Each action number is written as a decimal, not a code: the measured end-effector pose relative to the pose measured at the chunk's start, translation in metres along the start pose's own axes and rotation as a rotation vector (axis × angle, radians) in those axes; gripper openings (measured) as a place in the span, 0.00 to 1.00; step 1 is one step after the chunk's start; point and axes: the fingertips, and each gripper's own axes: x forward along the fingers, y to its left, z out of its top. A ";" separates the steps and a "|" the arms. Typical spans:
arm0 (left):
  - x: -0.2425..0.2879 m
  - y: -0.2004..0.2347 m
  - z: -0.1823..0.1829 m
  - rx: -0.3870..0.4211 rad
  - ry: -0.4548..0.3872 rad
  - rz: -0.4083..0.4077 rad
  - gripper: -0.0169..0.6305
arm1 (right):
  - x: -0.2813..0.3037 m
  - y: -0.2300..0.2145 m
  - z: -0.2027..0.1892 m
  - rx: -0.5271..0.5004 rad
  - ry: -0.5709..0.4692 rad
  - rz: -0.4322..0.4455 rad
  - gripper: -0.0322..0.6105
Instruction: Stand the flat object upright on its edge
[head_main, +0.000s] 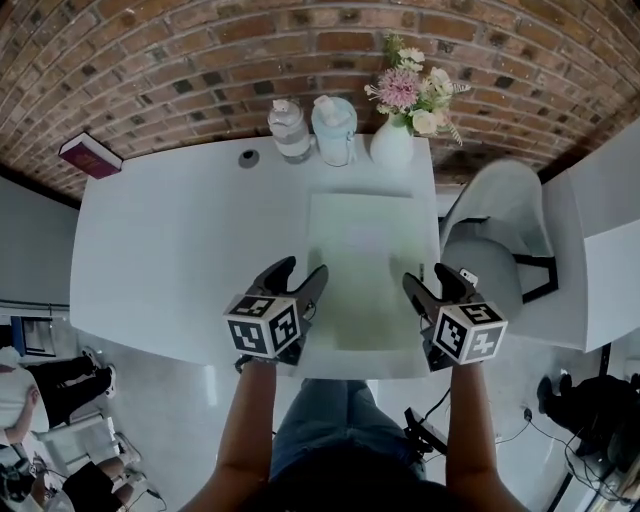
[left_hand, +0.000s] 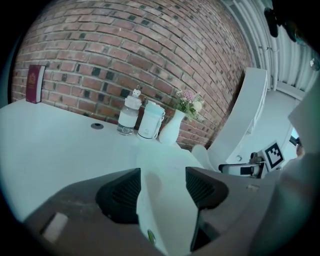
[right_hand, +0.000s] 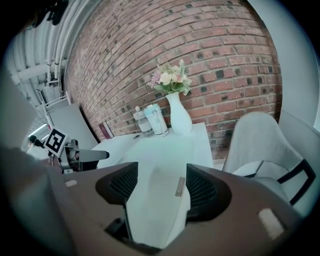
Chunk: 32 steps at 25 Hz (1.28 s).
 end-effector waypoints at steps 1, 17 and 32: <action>0.002 0.002 -0.003 -0.007 0.009 0.000 0.46 | 0.003 -0.002 -0.003 0.004 0.009 -0.002 0.51; 0.023 0.018 -0.061 -0.265 0.153 -0.074 0.46 | 0.028 -0.018 -0.058 0.194 0.166 0.060 0.51; 0.037 0.021 -0.072 -0.414 0.282 -0.233 0.48 | 0.039 -0.024 -0.072 0.359 0.306 0.134 0.54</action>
